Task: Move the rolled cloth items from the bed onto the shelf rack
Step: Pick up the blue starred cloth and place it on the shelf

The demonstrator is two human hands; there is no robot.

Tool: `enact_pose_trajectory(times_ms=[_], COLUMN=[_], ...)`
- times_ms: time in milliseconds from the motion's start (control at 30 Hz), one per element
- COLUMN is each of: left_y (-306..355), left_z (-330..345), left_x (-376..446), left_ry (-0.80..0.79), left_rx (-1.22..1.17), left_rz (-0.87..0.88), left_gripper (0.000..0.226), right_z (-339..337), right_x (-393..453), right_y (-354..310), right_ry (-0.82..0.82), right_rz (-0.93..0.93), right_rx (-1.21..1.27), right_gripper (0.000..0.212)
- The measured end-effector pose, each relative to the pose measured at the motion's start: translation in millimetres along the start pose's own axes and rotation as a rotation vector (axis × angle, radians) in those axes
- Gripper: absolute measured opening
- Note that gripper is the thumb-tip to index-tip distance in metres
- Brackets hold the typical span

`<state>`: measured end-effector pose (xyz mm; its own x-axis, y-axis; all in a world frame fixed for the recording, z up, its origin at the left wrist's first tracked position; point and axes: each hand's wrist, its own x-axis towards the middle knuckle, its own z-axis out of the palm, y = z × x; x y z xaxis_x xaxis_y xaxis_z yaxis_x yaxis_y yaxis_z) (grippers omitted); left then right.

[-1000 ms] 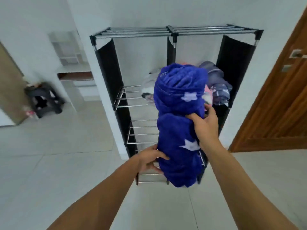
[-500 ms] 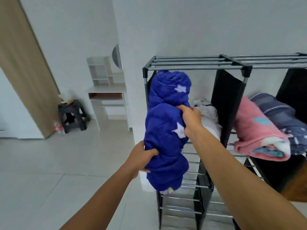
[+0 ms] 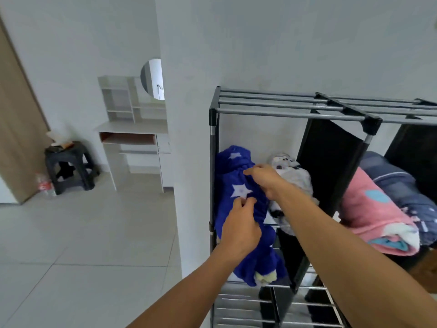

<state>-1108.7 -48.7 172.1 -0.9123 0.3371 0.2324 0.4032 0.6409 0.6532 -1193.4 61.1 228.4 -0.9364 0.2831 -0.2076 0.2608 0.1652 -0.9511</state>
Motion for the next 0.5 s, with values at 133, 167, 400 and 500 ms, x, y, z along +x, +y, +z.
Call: enact_pose_trajectory(times_ms=[133,167,400,500], left_y=[-18.7,-23.6,-44.8,-47.1], left_z=[16.8,20.0,25.6,26.0], left_x=[-5.1,-8.8,-13.0,-10.9], left_ry=[0.021,0.032,-0.027,-0.077], left_rx=[0.055,0.038,-0.509,-0.805], left_rz=[-0.018,-0.04,-0.468,-0.664], left_gripper=[0.062,0.069,0.106,0.101], right_z=[-11.0,-15.0,-7.1,3.5], right_x=[4.6,3.5,0.0,-1.1], right_y=[6.7,7.2,15.4,24.4], right_ry=[0.018,0.013,-0.082,-0.031], right_rz=[-0.1,-0.108,-0.075,-0.092], right_rx=[-0.266,-0.335,-0.716,-0.804], right_gripper=[0.016,0.022,0.084,0.094])
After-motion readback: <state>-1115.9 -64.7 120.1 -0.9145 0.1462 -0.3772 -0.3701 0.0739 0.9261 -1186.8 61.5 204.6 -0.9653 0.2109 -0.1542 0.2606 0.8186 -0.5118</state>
